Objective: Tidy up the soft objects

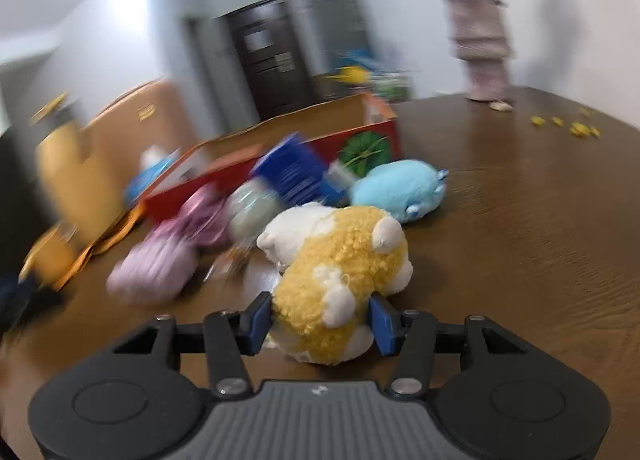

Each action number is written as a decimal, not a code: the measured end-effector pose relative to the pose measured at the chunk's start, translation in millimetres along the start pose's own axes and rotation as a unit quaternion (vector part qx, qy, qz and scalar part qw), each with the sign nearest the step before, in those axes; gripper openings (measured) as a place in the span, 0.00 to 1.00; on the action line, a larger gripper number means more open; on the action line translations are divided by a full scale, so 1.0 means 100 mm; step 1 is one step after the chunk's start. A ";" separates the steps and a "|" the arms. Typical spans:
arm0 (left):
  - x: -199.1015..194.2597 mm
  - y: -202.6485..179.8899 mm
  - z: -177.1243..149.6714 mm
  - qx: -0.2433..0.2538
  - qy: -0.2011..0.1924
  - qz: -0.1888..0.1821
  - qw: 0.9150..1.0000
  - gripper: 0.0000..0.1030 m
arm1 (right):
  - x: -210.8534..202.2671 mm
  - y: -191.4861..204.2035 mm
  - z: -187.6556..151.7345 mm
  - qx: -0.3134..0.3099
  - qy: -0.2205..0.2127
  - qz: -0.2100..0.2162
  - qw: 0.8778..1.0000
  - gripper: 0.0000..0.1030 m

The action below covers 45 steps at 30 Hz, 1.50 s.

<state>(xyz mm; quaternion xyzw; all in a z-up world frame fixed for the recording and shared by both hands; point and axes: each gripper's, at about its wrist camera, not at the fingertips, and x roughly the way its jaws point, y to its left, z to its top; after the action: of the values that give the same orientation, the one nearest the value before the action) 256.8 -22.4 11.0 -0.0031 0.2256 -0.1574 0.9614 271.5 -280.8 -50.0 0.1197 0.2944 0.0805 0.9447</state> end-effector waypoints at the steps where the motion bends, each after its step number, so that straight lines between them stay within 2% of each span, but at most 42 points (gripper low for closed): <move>1: 0.09 -0.03 0.00 -0.011 0.013 -0.021 1.000 0.96 | -0.09 -0.03 -0.07 -0.025 0.009 0.009 1.000 0.59; 2: 0.17 -0.06 0.00 -0.020 0.025 -0.043 0.999 0.96 | -0.18 -0.07 -0.12 -0.036 0.018 0.012 0.999 0.67; 3: 0.26 -0.11 0.00 -0.029 0.037 -0.065 0.997 0.96 | -0.27 -0.13 -0.17 -0.032 0.017 0.008 0.999 0.70; 7: 0.58 -0.30 0.01 -0.050 0.072 -0.128 0.988 0.96 | -0.50 -0.32 -0.21 0.012 -0.009 0.031 0.999 0.70; 9: 0.70 -0.37 0.00 -0.057 0.087 -0.144 0.984 0.90 | -0.52 -0.38 -0.18 0.032 -0.025 0.043 0.998 0.69; 10: 0.74 -0.39 -0.01 -0.059 0.091 -0.147 0.983 0.85 | -0.50 -0.41 -0.16 0.042 -0.030 0.047 0.998 0.64; 12: 0.82 -0.40 -0.02 -0.067 0.100 -0.154 0.981 0.66 | -0.43 -0.46 -0.12 0.053 -0.026 0.052 0.997 0.53; 14: 0.90 -0.40 -0.03 -0.080 0.109 -0.171 0.976 0.59 | -0.33 -0.47 -0.09 0.057 -0.012 0.067 0.996 0.41; 15: 0.93 -0.40 -0.03 -0.087 0.116 -0.174 0.974 0.55 | -0.31 -0.47 -0.08 0.058 -0.009 0.075 0.995 0.41; 18: 0.94 -0.39 -0.04 -0.093 0.116 -0.164 0.975 0.46 | -0.27 -0.48 -0.07 0.062 -0.008 0.079 0.995 0.39; 21: 0.90 -0.35 -0.05 -0.108 0.119 -0.168 0.973 0.45 | -0.30 -0.49 -0.09 0.067 -0.009 0.083 0.994 0.38; 25: 0.79 -0.34 -0.05 -0.107 0.113 -0.165 0.974 0.45 | -0.36 -0.44 -0.14 0.060 -0.009 0.087 0.994 0.37; 29: 0.69 -0.30 0.06 -0.119 0.087 -0.170 0.974 0.45 | -0.46 -0.38 -0.07 0.049 -0.024 0.097 0.994 0.37; 34: 0.77 -0.22 0.63 -0.090 0.032 -0.166 0.982 0.45 | -0.41 -0.36 0.54 0.024 -0.060 0.126 0.990 0.37; 38: 1.24 -0.09 1.25 -0.077 0.006 -0.144 0.987 0.45 | 0.07 -0.42 1.28 0.011 -0.061 0.153 0.986 0.36; 40: 1.69 0.02 1.55 -0.072 0.014 -0.140 0.987 0.51 | 0.45 -0.45 1.69 0.004 -0.050 0.152 0.987 0.37; 42: 2.22 0.12 1.76 -0.063 0.035 -0.136 0.988 0.51 | 0.94 -0.50 2.08 0.005 -0.024 0.139 0.990 0.36; 45: 2.95 0.30 1.89 -0.078 0.082 -0.124 0.986 0.49 | 1.65 -0.59 2.52 0.010 0.014 0.118 0.993 0.36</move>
<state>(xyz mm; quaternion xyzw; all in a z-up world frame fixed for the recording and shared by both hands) 598.1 -95.5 50.6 -0.0927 0.3129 -0.2568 0.9097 555.7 -345.2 46.2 0.1619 0.2922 0.1907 0.9231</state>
